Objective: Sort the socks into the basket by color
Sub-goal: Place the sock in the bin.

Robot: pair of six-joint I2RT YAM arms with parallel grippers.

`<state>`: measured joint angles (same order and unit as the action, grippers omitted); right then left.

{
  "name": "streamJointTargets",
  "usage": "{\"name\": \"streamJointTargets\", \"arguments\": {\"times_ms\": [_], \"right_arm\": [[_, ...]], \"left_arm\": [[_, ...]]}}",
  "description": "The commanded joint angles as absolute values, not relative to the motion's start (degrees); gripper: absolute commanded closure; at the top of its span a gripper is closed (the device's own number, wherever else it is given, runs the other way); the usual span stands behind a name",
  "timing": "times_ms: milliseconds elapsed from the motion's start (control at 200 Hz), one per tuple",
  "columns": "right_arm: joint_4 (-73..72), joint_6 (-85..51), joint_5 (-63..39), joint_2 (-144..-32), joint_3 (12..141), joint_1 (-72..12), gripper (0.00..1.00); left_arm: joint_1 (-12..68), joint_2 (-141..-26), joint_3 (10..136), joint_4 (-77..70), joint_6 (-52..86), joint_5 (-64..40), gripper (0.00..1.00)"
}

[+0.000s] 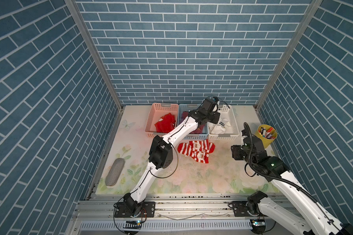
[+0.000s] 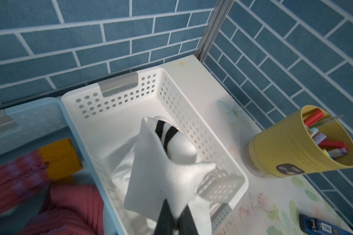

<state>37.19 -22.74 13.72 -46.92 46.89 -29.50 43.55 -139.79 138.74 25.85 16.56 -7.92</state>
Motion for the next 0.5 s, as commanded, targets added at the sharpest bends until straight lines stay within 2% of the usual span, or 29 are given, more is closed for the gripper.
{"name": "streamJointTargets", "arguments": {"times_ms": [0,110,185,220,280,330,495], "right_arm": [[39.0,-25.6,14.2,-45.9,46.1,-29.1,0.41],[39.5,-26.0,14.1,-45.3,45.9,-29.1,0.41],[40.0,-26.2,13.9,-45.2,46.1,-29.2,0.41],[40.0,-26.3,13.7,-45.0,46.1,-29.2,0.41],[40.3,-26.5,13.5,-45.0,46.1,-29.1,0.41],[40.4,-26.5,13.4,-45.0,46.1,-29.2,0.41],[40.5,-26.5,13.4,-45.0,46.1,-29.2,0.41]], "left_arm": [[43.9,-143.0,140.9,18.0,19.6,-8.7,0.97],[43.9,-146.9,143.9,15.6,21.2,-7.6,0.94],[43.9,-149.4,146.4,15.0,21.9,-6.6,0.87],[43.9,-150.2,147.0,14.4,22.2,-6.0,0.8],[43.9,-151.2,147.6,13.6,22.9,-4.0,0.59],[43.8,-151.9,147.9,13.2,23.3,-2.5,0.5],[43.6,-151.7,148.0,13.7,22.9,-1.9,0.46]]}}
